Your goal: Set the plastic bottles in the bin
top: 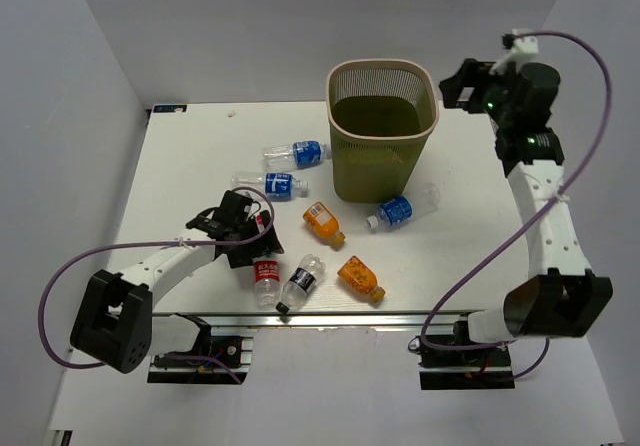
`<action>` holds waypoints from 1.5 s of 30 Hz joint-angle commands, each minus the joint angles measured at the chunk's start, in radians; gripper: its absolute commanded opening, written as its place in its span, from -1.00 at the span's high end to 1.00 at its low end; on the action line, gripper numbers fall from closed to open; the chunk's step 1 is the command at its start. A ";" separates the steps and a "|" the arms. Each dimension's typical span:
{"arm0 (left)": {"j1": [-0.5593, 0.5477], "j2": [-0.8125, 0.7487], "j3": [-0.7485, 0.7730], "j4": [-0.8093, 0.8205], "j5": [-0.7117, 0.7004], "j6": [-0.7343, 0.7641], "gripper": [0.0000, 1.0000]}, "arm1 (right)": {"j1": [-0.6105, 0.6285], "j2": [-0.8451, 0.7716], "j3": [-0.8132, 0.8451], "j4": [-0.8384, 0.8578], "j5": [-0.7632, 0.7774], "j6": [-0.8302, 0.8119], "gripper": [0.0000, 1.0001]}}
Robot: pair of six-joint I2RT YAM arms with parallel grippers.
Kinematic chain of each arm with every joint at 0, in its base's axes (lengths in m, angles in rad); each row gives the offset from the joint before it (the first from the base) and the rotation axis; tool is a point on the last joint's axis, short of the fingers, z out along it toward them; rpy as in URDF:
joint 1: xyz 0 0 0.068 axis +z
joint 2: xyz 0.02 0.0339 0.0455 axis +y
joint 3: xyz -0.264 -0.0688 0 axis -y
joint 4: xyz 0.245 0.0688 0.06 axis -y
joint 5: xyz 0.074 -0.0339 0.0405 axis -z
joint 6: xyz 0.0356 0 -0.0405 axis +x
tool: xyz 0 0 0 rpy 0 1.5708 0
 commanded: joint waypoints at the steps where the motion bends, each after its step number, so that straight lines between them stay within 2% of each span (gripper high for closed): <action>1: -0.009 0.014 -0.004 -0.034 -0.053 0.000 -0.87 | -0.072 -0.097 -0.098 0.114 0.010 0.116 -0.79; 3: -0.009 0.030 -0.012 -0.025 -0.066 -0.004 -0.68 | -0.095 -0.158 -0.162 0.116 0.040 0.116 -0.78; 4: -0.009 0.037 -0.010 -0.020 -0.072 -0.004 -0.46 | -0.101 -0.177 -0.181 0.110 0.049 0.124 -0.79; 8: -0.009 0.067 0.055 -0.038 -0.127 0.000 0.06 | -0.127 -0.297 -0.309 0.102 0.136 0.144 -0.79; 11: -0.009 0.058 0.161 -0.111 -0.185 0.016 0.23 | -0.138 -0.397 -0.467 0.134 0.176 0.168 -0.79; 14: -0.008 -0.005 0.275 -0.187 -0.245 0.049 0.25 | -0.146 -0.448 -0.553 0.125 0.175 0.175 -0.79; 18: -0.008 -0.091 0.428 -0.230 -0.257 0.108 0.25 | -0.150 -0.473 -0.610 0.113 0.158 0.187 -0.79; 21: -0.009 -0.145 0.525 -0.083 -0.248 0.121 0.24 | -0.152 -0.487 -0.674 0.129 0.110 0.221 -0.79; 24: -0.009 -0.113 0.611 0.040 -0.172 0.181 0.24 | -0.155 -0.499 -0.716 0.165 0.103 0.277 -0.79; 27: -0.008 0.002 0.788 0.204 -0.016 0.296 0.20 | -0.156 -0.494 -0.731 0.175 0.080 0.300 -0.79; 30: -0.009 0.129 0.933 0.447 0.107 0.358 0.15 | -0.156 -0.499 -0.759 0.174 0.084 0.300 -0.79; 31: -0.009 0.168 1.027 0.542 0.197 0.368 0.15 | -0.156 -0.505 -0.777 0.166 0.107 0.305 -0.79; 32: -0.009 0.214 1.028 0.566 0.221 0.370 0.16 | -0.156 -0.508 -0.785 0.159 0.118 0.310 -0.79; 33: -0.009 0.317 1.163 0.568 0.244 0.370 0.20 | -0.156 -0.511 -0.796 0.151 0.129 0.317 -0.79; 36: -0.011 0.474 1.404 0.575 0.313 0.353 0.21 | -0.158 -0.525 -0.848 0.165 0.135 0.308 -0.79; 37: -0.012 0.558 1.439 0.622 0.356 0.344 0.20 | -0.158 -0.531 -0.854 0.168 0.145 0.310 -0.79; 40: -0.020 0.648 1.514 0.719 0.399 0.316 0.05 | -0.158 -0.546 -0.873 0.178 0.165 0.322 -0.79; 45: -0.075 0.771 1.519 0.822 0.441 0.333 -0.18 | -0.158 -0.539 -0.916 0.218 0.126 0.340 -0.79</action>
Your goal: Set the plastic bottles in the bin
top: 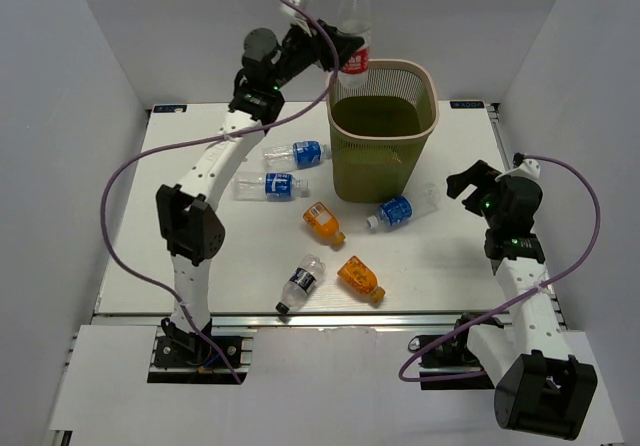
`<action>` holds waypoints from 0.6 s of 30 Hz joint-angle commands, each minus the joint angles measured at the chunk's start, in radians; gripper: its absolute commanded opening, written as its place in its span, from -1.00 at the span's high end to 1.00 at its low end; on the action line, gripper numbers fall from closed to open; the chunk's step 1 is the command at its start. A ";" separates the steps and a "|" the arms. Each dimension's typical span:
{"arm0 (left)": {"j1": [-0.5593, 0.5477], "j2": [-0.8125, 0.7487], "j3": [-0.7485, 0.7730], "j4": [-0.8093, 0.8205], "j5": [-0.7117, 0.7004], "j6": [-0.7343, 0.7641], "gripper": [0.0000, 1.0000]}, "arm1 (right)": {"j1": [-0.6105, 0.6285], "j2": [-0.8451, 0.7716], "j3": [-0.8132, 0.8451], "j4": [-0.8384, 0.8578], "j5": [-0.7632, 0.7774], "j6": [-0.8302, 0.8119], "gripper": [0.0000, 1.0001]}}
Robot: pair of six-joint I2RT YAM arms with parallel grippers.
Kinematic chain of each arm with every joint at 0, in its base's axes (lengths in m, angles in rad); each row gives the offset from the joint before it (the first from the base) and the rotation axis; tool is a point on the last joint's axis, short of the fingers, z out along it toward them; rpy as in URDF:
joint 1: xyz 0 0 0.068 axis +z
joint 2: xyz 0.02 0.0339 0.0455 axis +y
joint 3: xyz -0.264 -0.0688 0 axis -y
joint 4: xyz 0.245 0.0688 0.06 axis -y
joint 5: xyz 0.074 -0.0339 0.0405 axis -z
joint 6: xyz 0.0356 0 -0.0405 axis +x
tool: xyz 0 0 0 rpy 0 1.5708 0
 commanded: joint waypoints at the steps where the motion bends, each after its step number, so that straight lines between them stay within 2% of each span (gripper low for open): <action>1: -0.063 0.045 0.060 0.077 0.078 0.037 -0.18 | -0.005 0.001 -0.020 0.064 0.008 0.031 -0.79; 3: -0.080 0.069 0.081 0.047 0.068 0.062 -0.23 | -0.005 0.012 -0.021 0.055 0.017 0.051 -0.79; 5: -0.090 0.076 0.082 0.037 0.061 0.073 -0.59 | -0.005 0.024 -0.021 0.045 0.022 0.091 -0.79; 6: -0.092 0.075 0.084 0.035 0.051 0.074 -0.68 | -0.005 0.026 -0.024 0.047 0.020 0.101 -0.79; 7: -0.092 0.072 0.085 0.030 0.043 0.071 -0.90 | -0.005 0.029 -0.028 0.045 0.034 0.124 -0.79; 8: -0.092 0.067 0.087 0.024 0.038 0.073 -0.96 | -0.005 0.029 -0.031 0.049 0.036 0.135 -0.79; 14: -0.092 0.000 0.087 -0.045 0.008 0.097 -0.96 | -0.003 0.053 -0.081 0.107 -0.035 0.236 -0.79; 18: -0.092 -0.068 0.064 -0.130 -0.078 0.123 -0.96 | 0.005 0.117 -0.094 0.186 -0.107 0.289 -0.79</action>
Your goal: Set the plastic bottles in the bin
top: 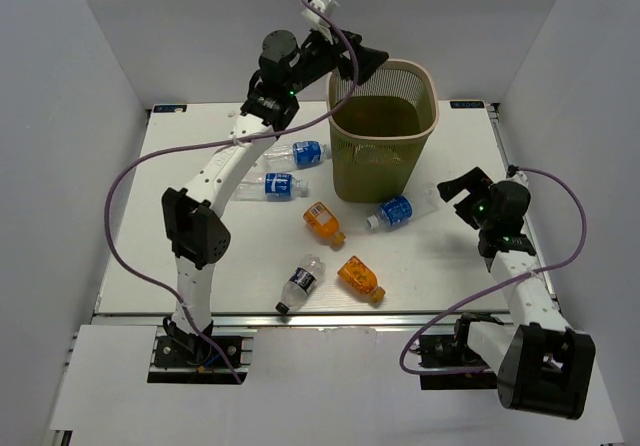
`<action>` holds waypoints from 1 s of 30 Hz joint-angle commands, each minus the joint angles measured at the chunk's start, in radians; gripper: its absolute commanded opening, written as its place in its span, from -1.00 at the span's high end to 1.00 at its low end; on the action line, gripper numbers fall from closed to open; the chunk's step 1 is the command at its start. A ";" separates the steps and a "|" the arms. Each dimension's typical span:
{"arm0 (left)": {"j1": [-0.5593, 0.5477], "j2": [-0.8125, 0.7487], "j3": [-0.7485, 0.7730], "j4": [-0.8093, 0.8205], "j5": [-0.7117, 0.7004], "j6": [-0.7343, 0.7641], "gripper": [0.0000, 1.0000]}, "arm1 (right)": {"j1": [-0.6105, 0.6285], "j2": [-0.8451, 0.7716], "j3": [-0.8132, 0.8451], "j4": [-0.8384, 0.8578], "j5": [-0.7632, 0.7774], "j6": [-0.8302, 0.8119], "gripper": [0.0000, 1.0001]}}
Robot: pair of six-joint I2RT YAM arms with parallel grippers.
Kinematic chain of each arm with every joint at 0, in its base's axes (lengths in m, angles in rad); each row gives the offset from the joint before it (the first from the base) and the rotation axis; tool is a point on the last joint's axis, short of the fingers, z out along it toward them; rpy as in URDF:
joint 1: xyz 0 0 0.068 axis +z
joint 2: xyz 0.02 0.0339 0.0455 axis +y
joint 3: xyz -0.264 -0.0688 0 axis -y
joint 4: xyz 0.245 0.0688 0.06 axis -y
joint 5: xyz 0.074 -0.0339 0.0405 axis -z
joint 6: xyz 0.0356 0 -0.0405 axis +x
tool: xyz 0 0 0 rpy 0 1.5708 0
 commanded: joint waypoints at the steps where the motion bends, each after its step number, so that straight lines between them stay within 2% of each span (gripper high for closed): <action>1: 0.007 -0.181 0.001 -0.108 -0.110 0.034 -0.96 | 0.024 0.075 -0.002 0.115 -0.072 0.075 -0.79; 3: 0.012 -0.258 -0.099 -0.160 -0.281 0.020 -0.96 | 0.054 0.110 0.012 0.112 -0.054 0.085 -0.79; 4: 0.026 -0.310 -0.269 -0.165 -0.337 0.008 -0.96 | 0.090 0.138 0.012 0.109 -0.007 0.093 -0.79; 6: 0.039 -0.492 -0.483 -0.133 -0.511 -0.028 -0.96 | 0.107 0.164 0.014 0.091 0.035 0.125 -0.79; 7: 0.056 -0.555 -0.674 -0.111 -0.567 -0.046 -0.96 | 0.141 0.193 0.023 0.083 0.067 0.137 -0.79; 8: 0.065 -0.671 -0.754 -0.104 -0.664 -0.078 -0.96 | 0.144 0.208 0.026 0.080 0.070 0.148 -0.79; 12: 0.090 -0.911 -1.083 -0.183 -0.821 -0.173 -0.96 | 0.167 0.310 0.054 0.083 0.090 0.200 -0.79; 14: 0.093 -0.991 -1.288 -0.186 -0.844 -0.248 -0.96 | 0.182 0.342 0.069 0.112 0.095 0.225 -0.79; 15: 0.095 -1.051 -1.344 -0.201 -0.847 -0.272 -0.96 | 0.187 0.377 0.078 0.116 0.101 0.230 -0.79; 19: 0.096 -1.128 -1.489 -0.303 -0.833 -0.419 -0.96 | 0.201 0.455 0.103 0.173 0.110 0.274 -0.79; 21: 0.096 -1.165 -1.549 -0.311 -0.814 -0.436 -0.96 | 0.206 0.500 0.110 0.192 0.113 0.294 -0.79; 26: 0.096 -1.211 -1.580 -0.346 -0.821 -0.450 -0.96 | 0.215 0.595 0.117 0.237 0.126 0.374 -0.79; 30: 0.096 -1.214 -1.570 -0.390 -0.864 -0.450 -0.96 | 0.216 0.638 0.103 0.262 0.192 0.446 -0.77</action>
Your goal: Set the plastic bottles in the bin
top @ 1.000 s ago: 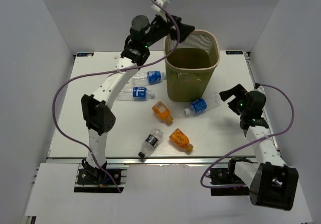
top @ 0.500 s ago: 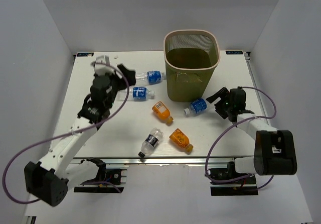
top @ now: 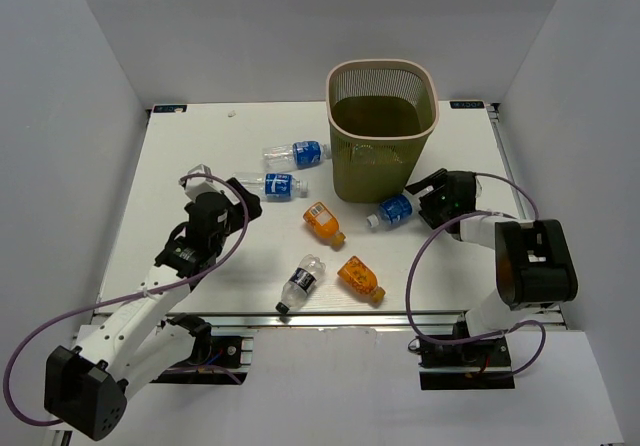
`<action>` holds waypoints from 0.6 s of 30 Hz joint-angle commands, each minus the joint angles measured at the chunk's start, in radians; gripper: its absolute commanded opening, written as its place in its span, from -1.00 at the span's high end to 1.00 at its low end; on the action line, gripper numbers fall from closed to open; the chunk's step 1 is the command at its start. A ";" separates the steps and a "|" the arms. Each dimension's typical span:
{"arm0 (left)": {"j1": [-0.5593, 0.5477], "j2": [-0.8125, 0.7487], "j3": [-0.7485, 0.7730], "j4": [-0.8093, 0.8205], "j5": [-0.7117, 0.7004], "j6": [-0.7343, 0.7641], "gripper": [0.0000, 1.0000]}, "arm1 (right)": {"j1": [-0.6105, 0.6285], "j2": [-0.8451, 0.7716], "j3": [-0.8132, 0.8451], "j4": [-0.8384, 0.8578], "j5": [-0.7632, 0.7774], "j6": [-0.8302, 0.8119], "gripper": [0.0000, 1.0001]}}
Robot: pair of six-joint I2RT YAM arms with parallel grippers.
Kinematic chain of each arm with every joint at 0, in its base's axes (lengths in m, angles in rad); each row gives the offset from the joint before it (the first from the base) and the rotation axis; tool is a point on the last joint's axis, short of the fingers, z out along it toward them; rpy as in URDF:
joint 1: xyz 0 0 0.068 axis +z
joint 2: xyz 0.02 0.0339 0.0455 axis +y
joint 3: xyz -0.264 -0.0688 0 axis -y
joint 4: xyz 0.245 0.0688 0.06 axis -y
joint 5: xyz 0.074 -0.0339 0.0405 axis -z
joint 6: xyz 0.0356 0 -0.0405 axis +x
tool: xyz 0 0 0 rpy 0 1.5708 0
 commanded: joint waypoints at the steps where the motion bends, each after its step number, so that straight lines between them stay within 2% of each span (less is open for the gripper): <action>1: -0.003 -0.015 0.020 -0.039 -0.058 -0.024 -0.96 | 0.004 0.042 0.004 0.041 0.072 0.081 -0.75; 2: -0.003 -0.015 0.018 -0.045 -0.065 -0.022 -0.96 | 0.006 0.048 0.005 0.055 0.071 0.082 -0.72; 5: -0.003 -0.017 0.018 -0.055 -0.069 -0.022 -0.96 | 0.004 0.020 -0.022 0.089 0.072 0.095 -0.40; 6: -0.003 -0.017 0.020 -0.056 -0.069 -0.022 -0.96 | 0.004 0.003 -0.048 0.101 0.094 0.096 -0.07; 7: -0.003 -0.018 0.020 -0.056 -0.069 -0.019 -0.96 | 0.006 -0.022 -0.062 0.103 0.113 0.095 0.11; 8: -0.003 -0.020 0.018 -0.053 -0.066 -0.017 -0.96 | 0.006 -0.077 -0.073 0.100 0.127 0.093 0.17; 10: -0.003 -0.023 0.018 -0.053 -0.066 -0.013 -0.96 | 0.004 -0.144 -0.091 0.072 0.183 0.041 0.21; 13: -0.003 -0.017 0.016 -0.052 -0.052 -0.005 -0.96 | 0.003 -0.312 -0.073 -0.032 0.256 -0.067 0.21; 14: -0.003 -0.015 0.016 -0.039 -0.046 -0.001 -0.96 | 0.004 -0.411 -0.067 -0.060 0.281 -0.095 0.22; 16: -0.003 -0.002 0.015 -0.029 -0.008 0.013 -0.96 | 0.004 -0.517 -0.035 -0.139 0.395 -0.185 0.21; 17: -0.003 0.004 0.015 -0.013 0.007 0.022 -0.96 | 0.003 -0.622 -0.016 -0.153 0.440 -0.230 0.21; 18: -0.003 0.018 0.018 -0.004 0.058 0.050 -0.96 | 0.003 -0.667 0.005 -0.157 0.538 -0.296 0.19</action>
